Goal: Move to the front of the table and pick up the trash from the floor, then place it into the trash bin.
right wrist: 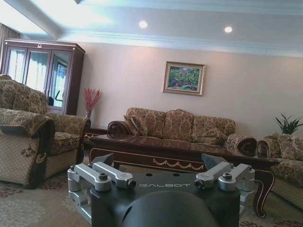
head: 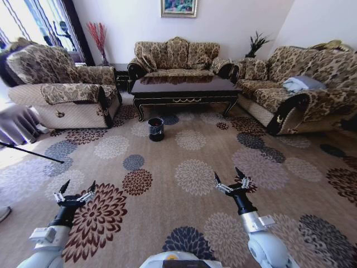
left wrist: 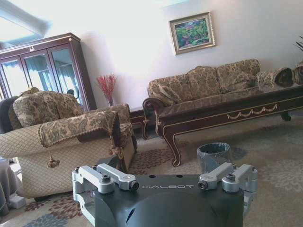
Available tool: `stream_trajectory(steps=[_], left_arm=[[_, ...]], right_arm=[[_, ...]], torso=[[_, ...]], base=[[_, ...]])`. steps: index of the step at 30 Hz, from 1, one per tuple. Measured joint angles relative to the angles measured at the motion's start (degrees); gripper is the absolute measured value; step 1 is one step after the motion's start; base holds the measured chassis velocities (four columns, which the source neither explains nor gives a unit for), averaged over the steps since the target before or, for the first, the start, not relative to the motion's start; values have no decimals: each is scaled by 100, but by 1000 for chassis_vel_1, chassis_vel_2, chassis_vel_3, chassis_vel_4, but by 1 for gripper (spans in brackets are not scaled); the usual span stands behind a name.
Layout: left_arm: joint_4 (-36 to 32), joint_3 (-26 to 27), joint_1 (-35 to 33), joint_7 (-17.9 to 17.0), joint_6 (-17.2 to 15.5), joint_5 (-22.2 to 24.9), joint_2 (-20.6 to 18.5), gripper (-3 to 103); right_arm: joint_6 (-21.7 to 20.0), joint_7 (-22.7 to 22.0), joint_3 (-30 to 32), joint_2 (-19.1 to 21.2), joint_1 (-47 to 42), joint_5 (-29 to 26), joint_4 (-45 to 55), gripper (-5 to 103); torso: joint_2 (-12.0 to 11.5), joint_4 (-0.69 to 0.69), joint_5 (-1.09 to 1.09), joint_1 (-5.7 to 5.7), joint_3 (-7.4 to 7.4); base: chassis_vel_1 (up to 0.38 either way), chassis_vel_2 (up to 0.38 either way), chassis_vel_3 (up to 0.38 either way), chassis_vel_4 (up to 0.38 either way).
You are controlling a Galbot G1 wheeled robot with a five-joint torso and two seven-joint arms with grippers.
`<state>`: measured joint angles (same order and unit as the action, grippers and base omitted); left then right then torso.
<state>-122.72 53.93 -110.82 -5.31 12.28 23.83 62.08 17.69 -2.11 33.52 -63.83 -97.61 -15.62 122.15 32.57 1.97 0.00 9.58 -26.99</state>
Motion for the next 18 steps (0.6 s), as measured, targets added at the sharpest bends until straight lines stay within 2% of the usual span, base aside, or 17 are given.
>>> stream_trajectory(steps=[18], left_arm=[[0, 0, 0, 0, 0, 0, 0, 100]], right_arm=[[0, 0, 0, 0, 0, 0, 0, 100]], torso=[[449, 0, 0, 184, -266]], base=[[0, 0, 0, 0]])
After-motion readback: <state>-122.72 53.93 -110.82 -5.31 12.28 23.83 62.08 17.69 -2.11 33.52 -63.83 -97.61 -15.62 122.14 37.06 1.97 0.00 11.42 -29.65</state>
